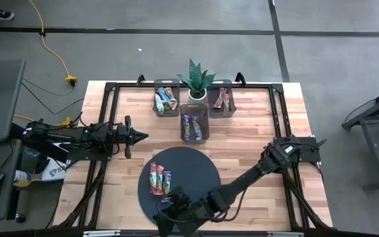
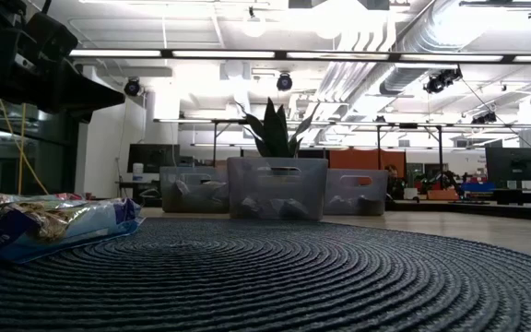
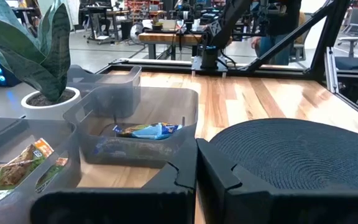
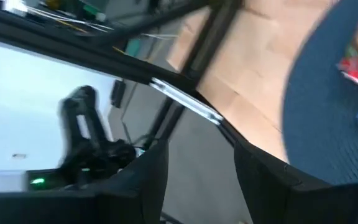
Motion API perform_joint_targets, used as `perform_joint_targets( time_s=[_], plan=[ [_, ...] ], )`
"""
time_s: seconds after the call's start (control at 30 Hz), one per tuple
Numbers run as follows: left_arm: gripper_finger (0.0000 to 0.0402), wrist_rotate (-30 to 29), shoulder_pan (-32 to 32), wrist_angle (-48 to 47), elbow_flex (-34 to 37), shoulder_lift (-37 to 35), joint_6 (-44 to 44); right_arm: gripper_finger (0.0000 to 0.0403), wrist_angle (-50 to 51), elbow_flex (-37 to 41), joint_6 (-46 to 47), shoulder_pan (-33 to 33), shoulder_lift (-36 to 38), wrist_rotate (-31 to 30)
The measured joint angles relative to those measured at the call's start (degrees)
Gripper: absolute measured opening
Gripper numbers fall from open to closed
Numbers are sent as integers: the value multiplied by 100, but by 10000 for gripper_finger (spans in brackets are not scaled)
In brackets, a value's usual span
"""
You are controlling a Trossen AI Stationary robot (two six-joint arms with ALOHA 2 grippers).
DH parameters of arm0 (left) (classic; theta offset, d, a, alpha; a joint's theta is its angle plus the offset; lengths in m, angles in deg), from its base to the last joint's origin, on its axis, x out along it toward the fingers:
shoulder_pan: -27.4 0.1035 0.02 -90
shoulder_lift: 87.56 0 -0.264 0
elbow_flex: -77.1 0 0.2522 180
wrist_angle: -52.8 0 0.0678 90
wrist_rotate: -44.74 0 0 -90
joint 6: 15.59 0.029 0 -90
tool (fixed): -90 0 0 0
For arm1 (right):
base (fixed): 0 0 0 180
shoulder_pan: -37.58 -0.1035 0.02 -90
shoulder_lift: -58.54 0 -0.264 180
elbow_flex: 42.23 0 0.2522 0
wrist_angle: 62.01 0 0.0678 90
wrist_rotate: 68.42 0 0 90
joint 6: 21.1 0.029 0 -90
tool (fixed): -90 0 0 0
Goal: Pick and place Granola Bars by type
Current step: Put the blue granola bar into the middle black bin
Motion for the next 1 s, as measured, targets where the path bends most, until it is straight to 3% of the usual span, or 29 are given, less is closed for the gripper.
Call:
perform_joint_targets(
  time_s=[0.27,0.67,1.0],
  plan=[
    [1,0,1,-6,2,-2,1,167,142,0,439,207,-567,329],
    [1,0,0,-13,2,0,2,173,1650,-1,238,908,-697,613],
    [1,0,0,-11,1,0,2,242,2047,-7,-43,1251,-763,810]
  ],
)
